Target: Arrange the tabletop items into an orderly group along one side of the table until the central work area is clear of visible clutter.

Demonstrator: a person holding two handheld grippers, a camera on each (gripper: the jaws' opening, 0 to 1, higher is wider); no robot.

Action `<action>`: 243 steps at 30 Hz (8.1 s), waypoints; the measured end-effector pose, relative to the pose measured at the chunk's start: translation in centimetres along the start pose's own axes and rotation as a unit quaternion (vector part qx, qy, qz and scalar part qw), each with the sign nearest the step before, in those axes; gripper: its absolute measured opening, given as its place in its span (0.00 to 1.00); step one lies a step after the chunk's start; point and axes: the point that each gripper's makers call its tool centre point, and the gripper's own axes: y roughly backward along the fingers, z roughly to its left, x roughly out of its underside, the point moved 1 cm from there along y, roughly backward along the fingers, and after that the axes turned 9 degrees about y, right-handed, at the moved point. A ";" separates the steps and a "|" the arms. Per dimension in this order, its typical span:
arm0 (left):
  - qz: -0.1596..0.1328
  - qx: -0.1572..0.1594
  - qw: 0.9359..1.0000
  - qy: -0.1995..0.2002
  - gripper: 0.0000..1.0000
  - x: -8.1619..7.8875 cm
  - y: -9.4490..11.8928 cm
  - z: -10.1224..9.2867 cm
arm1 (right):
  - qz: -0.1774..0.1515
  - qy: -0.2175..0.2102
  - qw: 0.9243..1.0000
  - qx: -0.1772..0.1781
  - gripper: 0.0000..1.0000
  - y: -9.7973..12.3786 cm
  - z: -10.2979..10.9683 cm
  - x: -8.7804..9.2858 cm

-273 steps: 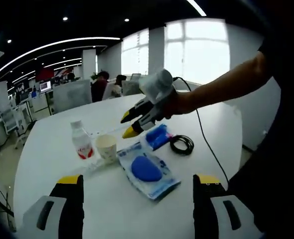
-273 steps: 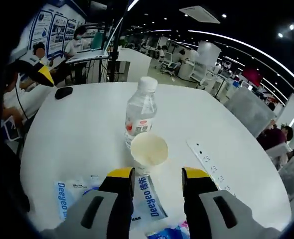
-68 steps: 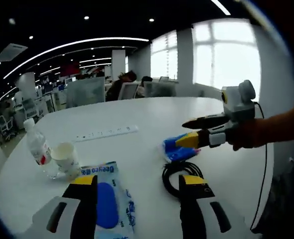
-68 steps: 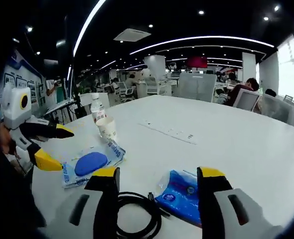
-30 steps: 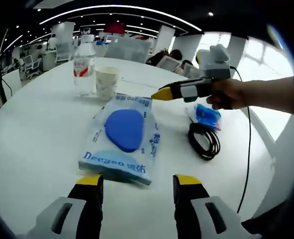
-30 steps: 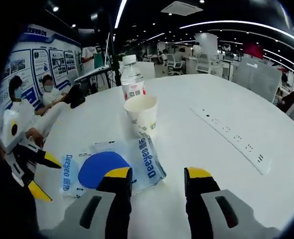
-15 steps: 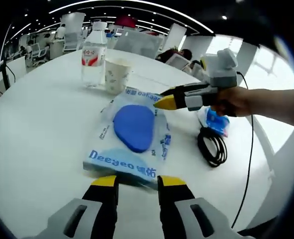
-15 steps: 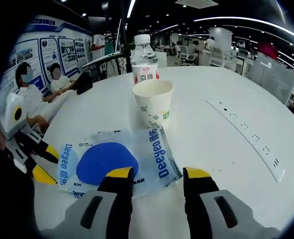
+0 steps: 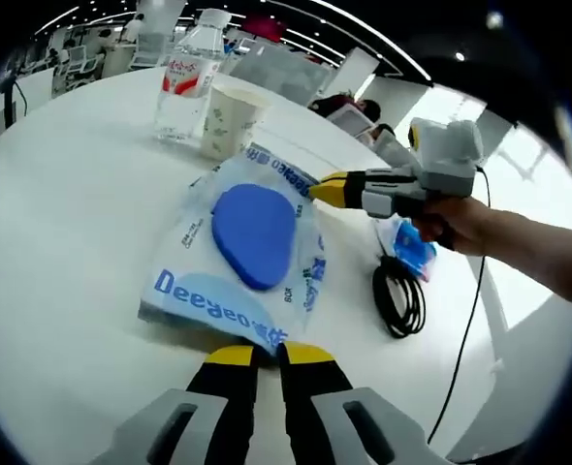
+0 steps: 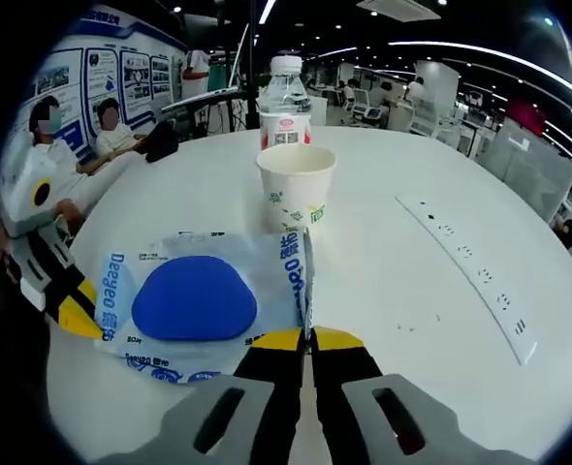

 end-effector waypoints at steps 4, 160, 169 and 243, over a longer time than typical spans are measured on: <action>0.009 0.017 1.000 0.003 0.01 0.2 0.0 -0.5 | 0.003 0.018 1.000 0.012 0.00 0.9 0.1 0.0; 0.119 0.144 0.930 -0.316 0.16 -2.1 -10.7 -14.6 | 0.074 -0.383 0.879 0.274 0.17 15.5 5.0 14.3; 0.133 0.144 0.929 -0.313 0.07 -1.4 -11.2 -14.3 | 0.075 -0.411 0.866 0.275 0.10 14.8 5.3 14.8; 0.069 0.177 0.910 -0.369 0.39 -1.6 -3.1 -11.8 | 0.046 -0.288 0.924 0.249 0.41 18.4 8.2 10.0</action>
